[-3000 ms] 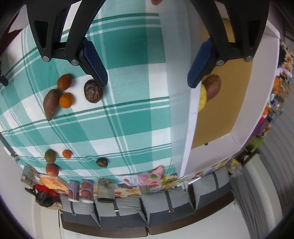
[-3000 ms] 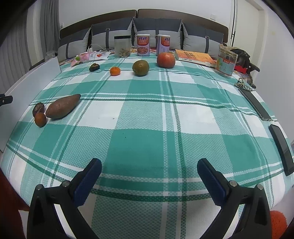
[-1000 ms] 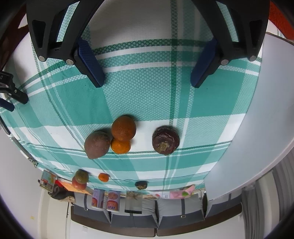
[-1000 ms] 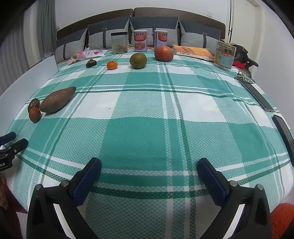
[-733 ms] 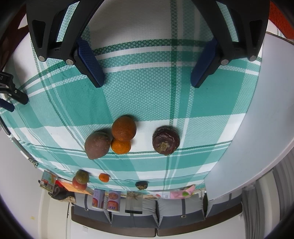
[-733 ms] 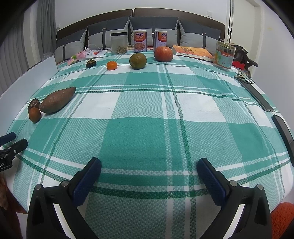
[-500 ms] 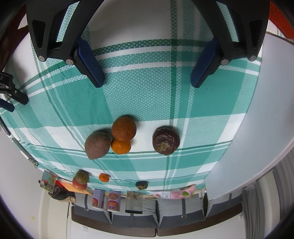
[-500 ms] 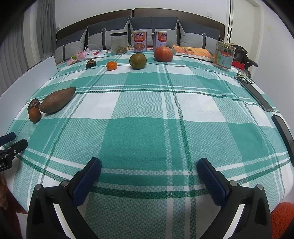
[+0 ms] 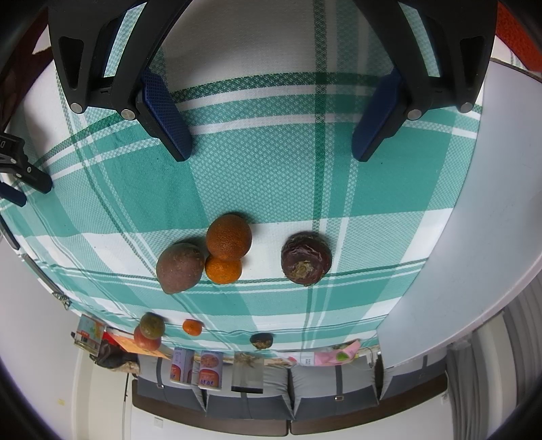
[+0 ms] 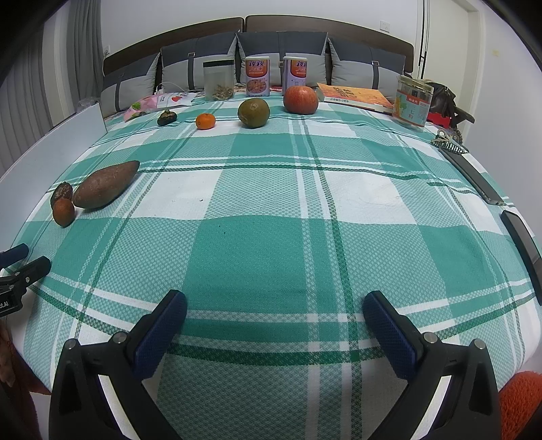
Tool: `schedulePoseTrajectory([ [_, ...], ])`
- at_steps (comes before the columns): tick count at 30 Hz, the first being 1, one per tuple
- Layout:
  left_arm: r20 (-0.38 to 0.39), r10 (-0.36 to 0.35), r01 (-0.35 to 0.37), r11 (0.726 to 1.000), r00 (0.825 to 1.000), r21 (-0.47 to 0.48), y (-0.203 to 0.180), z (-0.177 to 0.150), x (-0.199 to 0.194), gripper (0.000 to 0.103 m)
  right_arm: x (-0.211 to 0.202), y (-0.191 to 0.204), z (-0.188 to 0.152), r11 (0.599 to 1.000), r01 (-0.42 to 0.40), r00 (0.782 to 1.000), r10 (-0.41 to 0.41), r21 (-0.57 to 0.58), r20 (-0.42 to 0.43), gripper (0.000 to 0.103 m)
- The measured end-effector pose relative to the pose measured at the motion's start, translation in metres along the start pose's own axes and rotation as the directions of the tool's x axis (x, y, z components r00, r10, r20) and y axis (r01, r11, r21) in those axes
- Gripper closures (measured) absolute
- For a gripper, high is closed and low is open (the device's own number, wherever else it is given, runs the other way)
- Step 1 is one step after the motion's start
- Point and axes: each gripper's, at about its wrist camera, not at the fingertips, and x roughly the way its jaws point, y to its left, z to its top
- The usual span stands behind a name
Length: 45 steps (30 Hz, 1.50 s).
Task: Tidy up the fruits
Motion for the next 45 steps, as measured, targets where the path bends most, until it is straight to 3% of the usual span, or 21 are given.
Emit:
schedulePoseTrajectory([
  [45, 0.006, 0.000, 0.000, 1.000, 1.000, 0.002, -0.0007, -0.0010, -0.0005, 0.005, -0.0014, -0.0025, 0.0000, 1.000, 0.002, 1.000, -0.002, 0.003, 0.006, 0.000],
])
